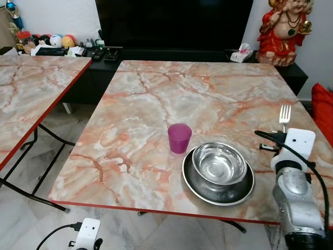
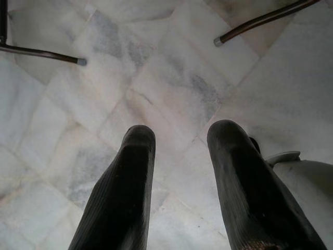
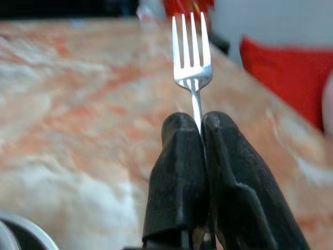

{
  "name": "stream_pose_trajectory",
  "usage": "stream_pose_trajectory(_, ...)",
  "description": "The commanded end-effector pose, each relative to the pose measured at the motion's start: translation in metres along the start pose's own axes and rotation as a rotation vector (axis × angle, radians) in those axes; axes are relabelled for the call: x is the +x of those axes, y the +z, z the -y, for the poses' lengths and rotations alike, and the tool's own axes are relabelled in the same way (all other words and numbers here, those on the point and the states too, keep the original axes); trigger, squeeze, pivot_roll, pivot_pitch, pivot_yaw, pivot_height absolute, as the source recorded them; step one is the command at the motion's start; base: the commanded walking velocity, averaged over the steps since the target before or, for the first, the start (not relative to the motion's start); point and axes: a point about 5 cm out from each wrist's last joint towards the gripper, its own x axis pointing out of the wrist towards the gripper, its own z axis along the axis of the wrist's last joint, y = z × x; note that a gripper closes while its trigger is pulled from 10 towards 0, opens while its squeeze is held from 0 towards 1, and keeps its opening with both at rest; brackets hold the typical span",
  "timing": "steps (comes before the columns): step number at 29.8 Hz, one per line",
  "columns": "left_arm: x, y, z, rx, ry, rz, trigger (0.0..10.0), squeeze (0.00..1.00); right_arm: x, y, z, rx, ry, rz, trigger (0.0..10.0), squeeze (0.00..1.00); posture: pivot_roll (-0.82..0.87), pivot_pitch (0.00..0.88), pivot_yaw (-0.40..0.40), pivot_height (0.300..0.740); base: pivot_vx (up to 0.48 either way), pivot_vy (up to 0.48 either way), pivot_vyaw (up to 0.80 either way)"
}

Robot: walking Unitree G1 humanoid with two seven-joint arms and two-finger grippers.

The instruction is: Setting the table

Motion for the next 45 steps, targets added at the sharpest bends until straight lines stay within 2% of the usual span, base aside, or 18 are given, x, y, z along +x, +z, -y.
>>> stream_pose_trajectory(1, -0.001, -0.005, 0.0, 0.003, -0.007, -0.025, 10.0, 0.0, 0.003, 0.002, 0.006, 0.034, -0.005, -0.048, 10.0, 0.0, 0.08, 0.021, 0.003, 0.74, 0.0, 0.0, 0.0)
stream_pose_trajectory(4, -0.001, -0.005, 0.001, 0.002, -0.009, -0.025, 10.0, 0.0, 0.003, 0.001, 0.007, 0.024, 0.021, -0.088, 10.0, 0.0, 0.08, 0.018, -0.001, 0.74, 0.0, 0.0, 0.0)
stream_pose_trajectory(10, -0.001, -0.006, 0.002, 0.002, -0.014, -0.028, 10.0, 0.0, -0.006, -0.004, -0.002, 0.012, 0.145, -0.177, 10.0, 0.0, 0.08, 0.013, -0.008, 0.74, 0.0, 0.0, 0.0)
stream_pose_trajectory(15, -0.001, -0.007, 0.002, 0.003, -0.017, -0.029, 10.0, 0.0, -0.013, -0.015, -0.015, 0.025, 0.266, -0.266, 10.0, 0.0, 0.07, 0.01, -0.009, 0.74, 0.0, 0.0, 0.0)
stream_pose_trajectory(19, -0.001, -0.006, 0.004, 0.0, -0.017, -0.026, 10.0, 0.0, -0.009, -0.023, -0.007, -0.003, 0.2, -0.275, 10.0, 0.0, 0.08, 0.007, -0.015, 0.74, 0.0, 0.0, 0.0)
stream_pose_trajectory(22, -0.001, -0.006, 0.005, 0.0, -0.017, -0.026, 10.0, 0.0, -0.009, -0.025, -0.007, -0.022, 0.203, -0.295, 10.0, 0.0, 0.08, 0.006, -0.015, 0.74, 0.0, 0.0, 0.0)
stream_pose_trajectory(29, 0.0, -0.004, 0.006, 0.0, -0.017, -0.026, 10.0, 0.0, -0.01, -0.027, -0.008, -0.061, 0.231, -0.297, 10.0, 0.0, 0.08, 0.016, -0.016, 0.74, 0.0, 0.0, 0.0)
stream_pose_trajectory(33, 0.0, -0.003, 0.006, -0.003, -0.015, -0.024, 10.0, 0.0, -0.013, -0.032, -0.014, -0.076, 0.29, -0.281, 10.0, 0.0, 0.08, 0.025, -0.015, 0.74, 0.0, 0.0, 0.0)
stream_pose_trajectory(39, 0.0, -0.002, 0.006, -0.006, -0.015, -0.019, 10.0, 0.0, -0.011, -0.04, -0.018, -0.063, 0.285, -0.268, 10.0, 0.0, 0.08, 0.03, -0.015, 0.74, 0.0, 0.0, 0.0)
stream_pose_trajectory(42, 0.0, -0.002, 0.006, -0.006, -0.016, -0.019, 10.0, 0.0, -0.009, -0.046, -0.019, -0.089, 0.281, -0.267, 10.0, 0.0, 0.09, 0.033, -0.016, 0.74, 0.0, 0.0, 0.0)
stream_pose_trajectory(45, 0.0, -0.002, 0.006, -0.011, -0.013, -0.016, 10.0, 0.0, -0.006, -0.048, -0.019, -0.063, 0.264, -0.264, 10.0, 0.0, 0.09, 0.033, -0.016, 0.74, 0.0, 0.0, 0.0)
